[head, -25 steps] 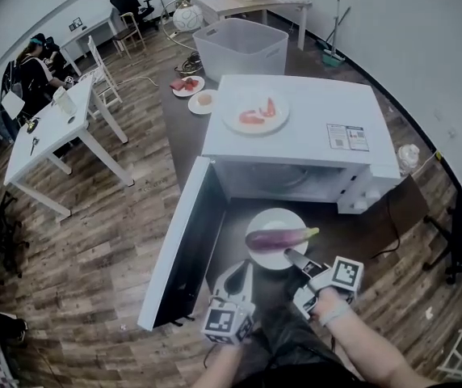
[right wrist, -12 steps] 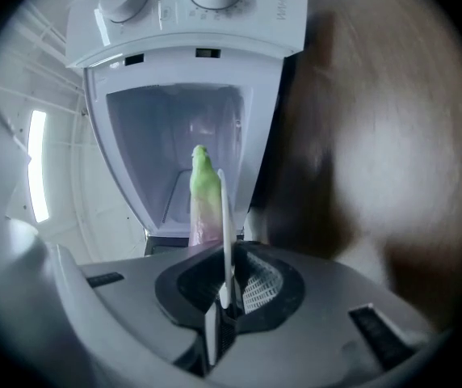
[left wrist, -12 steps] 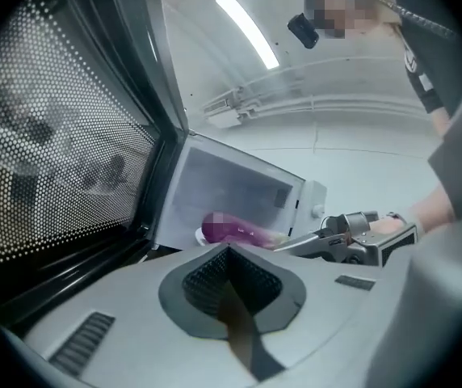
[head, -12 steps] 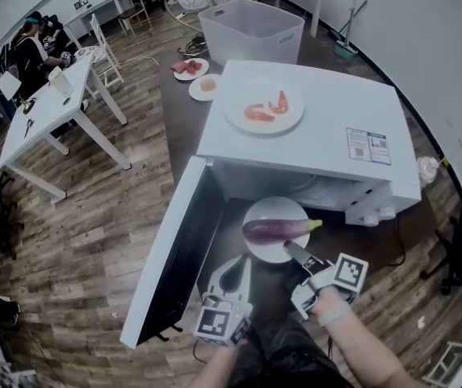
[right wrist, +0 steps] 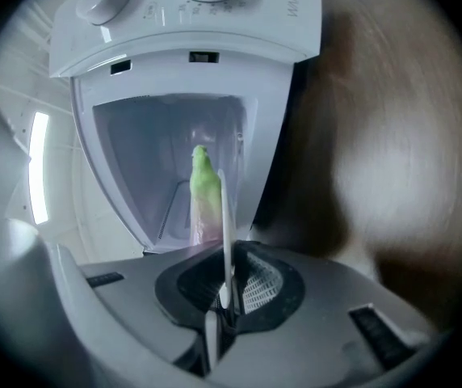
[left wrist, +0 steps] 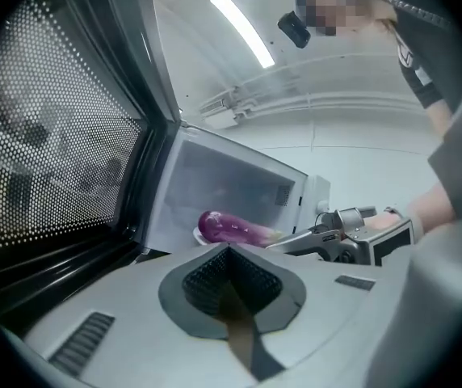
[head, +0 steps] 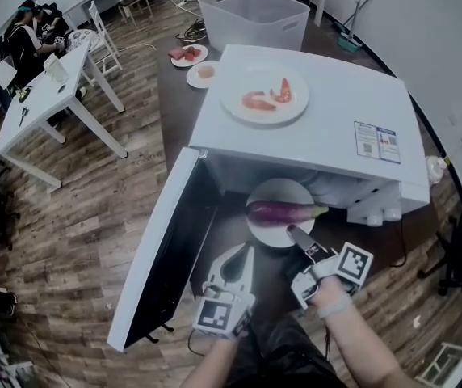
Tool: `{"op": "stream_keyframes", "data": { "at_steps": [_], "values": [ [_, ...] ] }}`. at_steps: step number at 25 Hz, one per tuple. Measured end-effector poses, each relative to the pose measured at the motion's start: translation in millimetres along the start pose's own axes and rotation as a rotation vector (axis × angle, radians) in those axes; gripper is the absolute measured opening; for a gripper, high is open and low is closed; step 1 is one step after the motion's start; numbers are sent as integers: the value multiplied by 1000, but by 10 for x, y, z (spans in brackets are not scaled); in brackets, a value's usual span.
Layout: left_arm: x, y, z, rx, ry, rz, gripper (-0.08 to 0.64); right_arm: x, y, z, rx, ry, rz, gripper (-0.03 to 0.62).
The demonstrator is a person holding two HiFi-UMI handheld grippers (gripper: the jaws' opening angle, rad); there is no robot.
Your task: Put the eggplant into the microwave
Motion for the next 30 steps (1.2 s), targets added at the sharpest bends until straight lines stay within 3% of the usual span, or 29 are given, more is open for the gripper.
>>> {"op": "stream_keyframes", "data": {
  "at_steps": [16, 30],
  "values": [
    [-73, 383, 41, 79, 36, 49, 2, -219, 232, -8, -15, 9, 104, 20],
    [15, 658, 120, 168, 48, 32, 2, -336, 386, -23, 16, 2, 146, 26]
  ]
}}
Point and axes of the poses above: the fingertips, and each gripper's own axes: y forward along the fingers, z to its right, x out of its underside, the point moved 2 cm from there along -y, backward along the fingers, and after that the axes turned 7 degrees about -y, right-handed, at the moved point
